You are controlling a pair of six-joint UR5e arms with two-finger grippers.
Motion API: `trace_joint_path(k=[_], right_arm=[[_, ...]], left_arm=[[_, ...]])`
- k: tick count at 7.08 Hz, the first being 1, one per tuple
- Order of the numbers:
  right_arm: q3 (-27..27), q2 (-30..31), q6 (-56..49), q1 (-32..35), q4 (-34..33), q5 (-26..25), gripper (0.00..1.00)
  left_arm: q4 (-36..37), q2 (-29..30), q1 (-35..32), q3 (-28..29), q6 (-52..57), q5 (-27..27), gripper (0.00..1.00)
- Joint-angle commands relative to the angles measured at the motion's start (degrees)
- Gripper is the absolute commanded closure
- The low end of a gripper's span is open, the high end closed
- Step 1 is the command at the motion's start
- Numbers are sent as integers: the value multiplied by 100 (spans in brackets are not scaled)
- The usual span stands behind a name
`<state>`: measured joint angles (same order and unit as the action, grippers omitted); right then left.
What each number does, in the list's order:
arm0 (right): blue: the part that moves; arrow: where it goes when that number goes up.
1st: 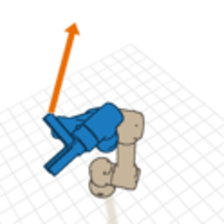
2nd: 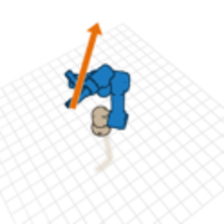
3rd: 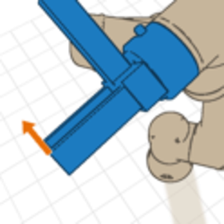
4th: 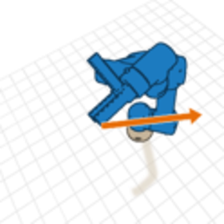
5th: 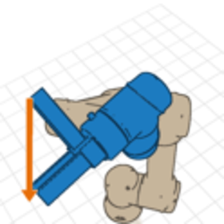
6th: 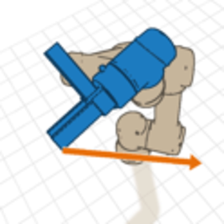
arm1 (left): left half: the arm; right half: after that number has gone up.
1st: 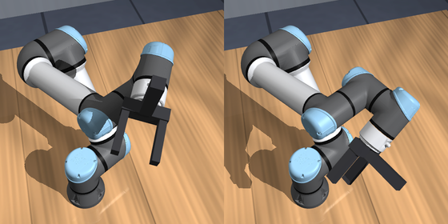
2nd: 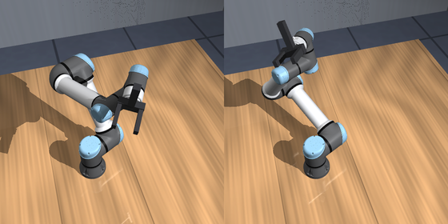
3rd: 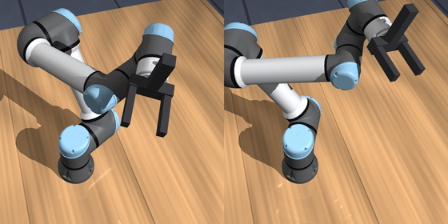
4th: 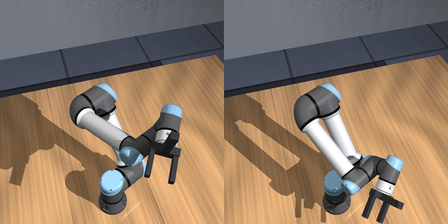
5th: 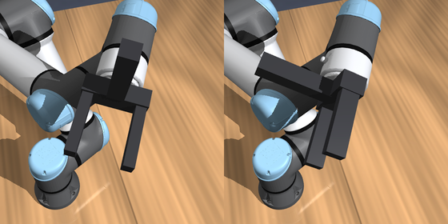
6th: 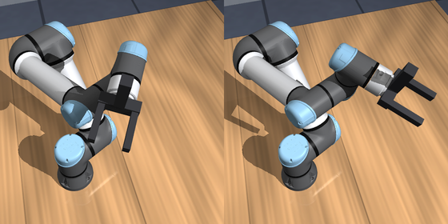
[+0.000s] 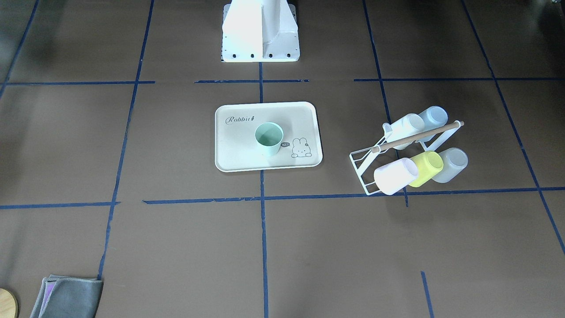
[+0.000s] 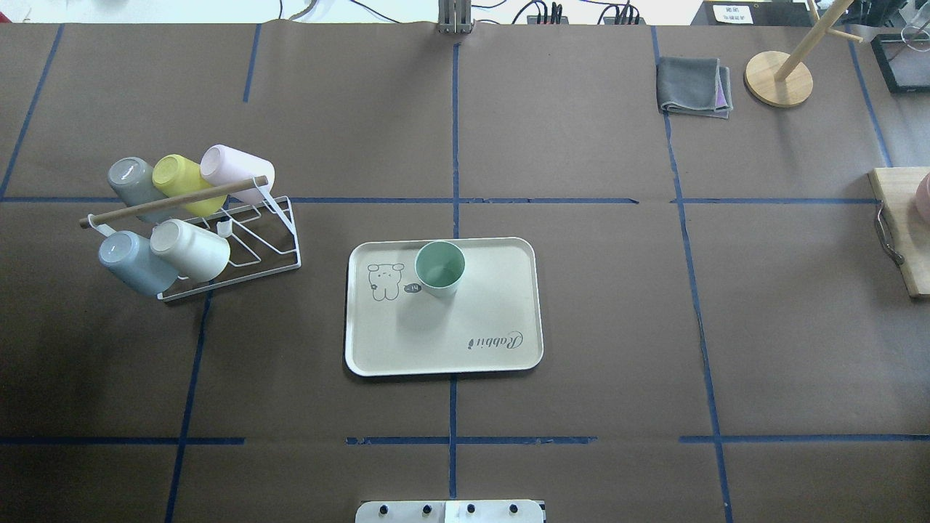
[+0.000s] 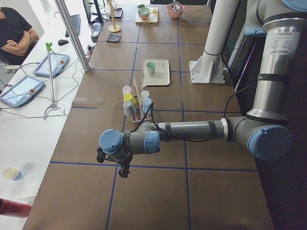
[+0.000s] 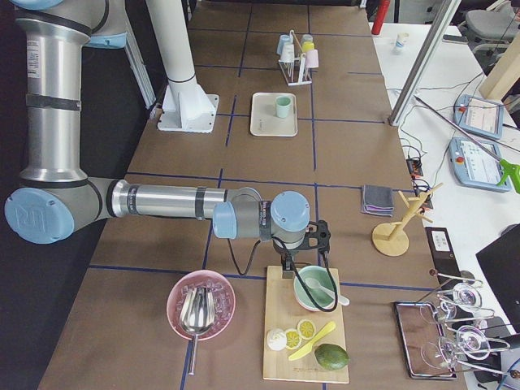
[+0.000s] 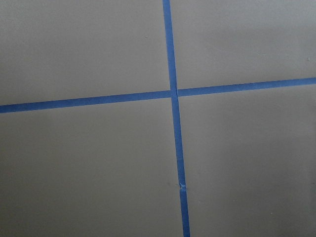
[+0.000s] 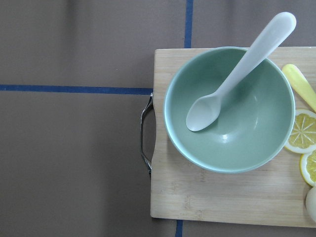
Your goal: Pick up and place green cup on tray
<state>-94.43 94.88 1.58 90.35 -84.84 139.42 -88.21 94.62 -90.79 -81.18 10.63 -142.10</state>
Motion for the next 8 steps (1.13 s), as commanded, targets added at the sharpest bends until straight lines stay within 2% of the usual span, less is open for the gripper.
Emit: trace_joint_path(k=[1, 4, 6, 8], right_arm=[[30, -4, 9, 175, -67, -116, 0], [30, -13, 1, 325, -269, -82, 0], [30, -22, 44, 325, -261, -82, 0], [22, -22, 53, 325, -252, -73, 0]], left_arm=[[-3, -5, 8, 31, 0, 24, 0], [-21, -13, 8, 58, 0, 24, 0], [-21, 4, 8, 49, -18, 515, 0], [84, 65, 17, 5, -79, 525, 0]])
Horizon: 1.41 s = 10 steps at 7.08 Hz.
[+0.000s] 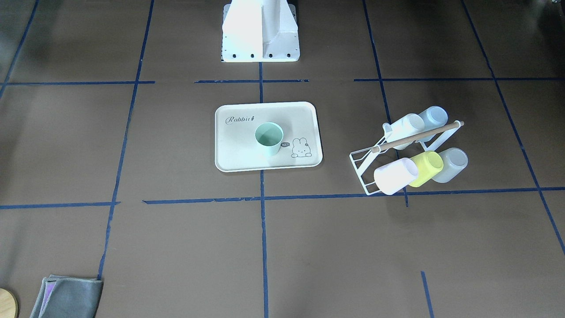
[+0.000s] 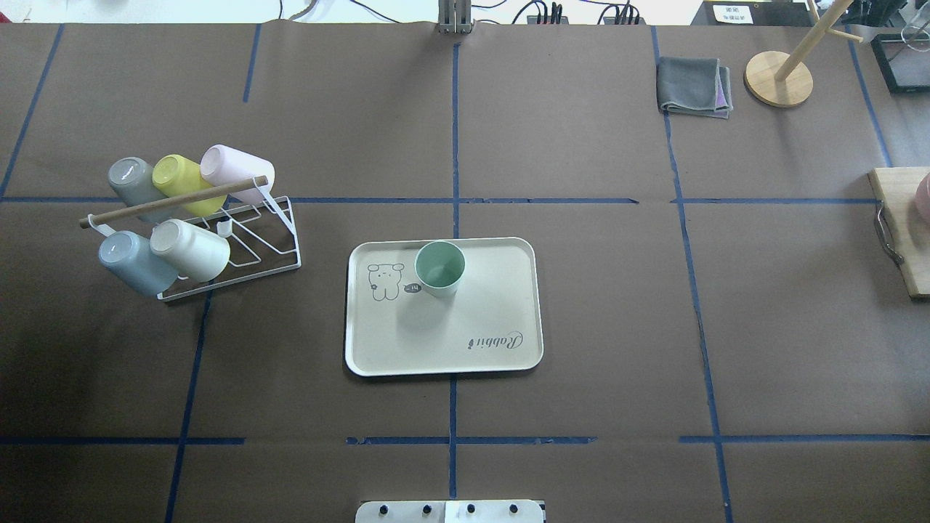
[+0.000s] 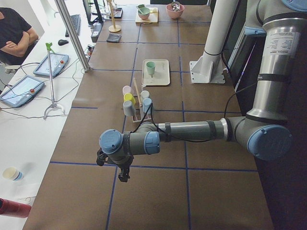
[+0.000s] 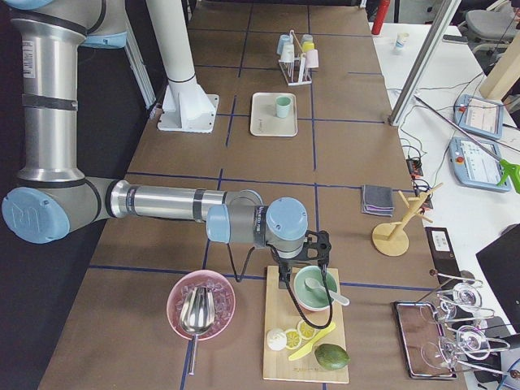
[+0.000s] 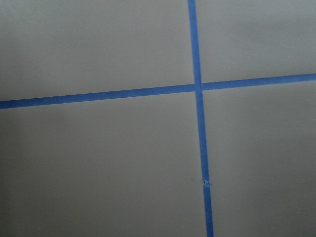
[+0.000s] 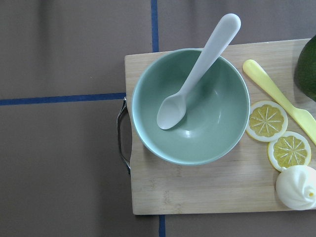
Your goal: Pick up and place green cup on tray
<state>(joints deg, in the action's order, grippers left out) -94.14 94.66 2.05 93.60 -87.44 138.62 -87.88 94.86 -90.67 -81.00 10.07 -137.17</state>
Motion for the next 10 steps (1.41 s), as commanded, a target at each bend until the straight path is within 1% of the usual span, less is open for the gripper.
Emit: trace_joint_path(k=[1, 2, 3, 5, 10], right_arm=[[-17, 0, 6, 1, 7, 7, 0], [-25, 8, 6, 1, 16, 16, 0], [-34, 9, 15, 1, 16, 16, 0], [-52, 17, 24, 1, 16, 24, 0], [-43, 26, 15, 1, 25, -11, 0]], left_arm=[[373, 111, 14, -30, -23, 24, 0], [455, 164, -3, -56, -23, -2, 0], [395, 77, -20, -196, -6, 6, 0], [386, -466, -21, -940, -14, -3, 0], [385, -521, -21, -979, -14, 6, 0]])
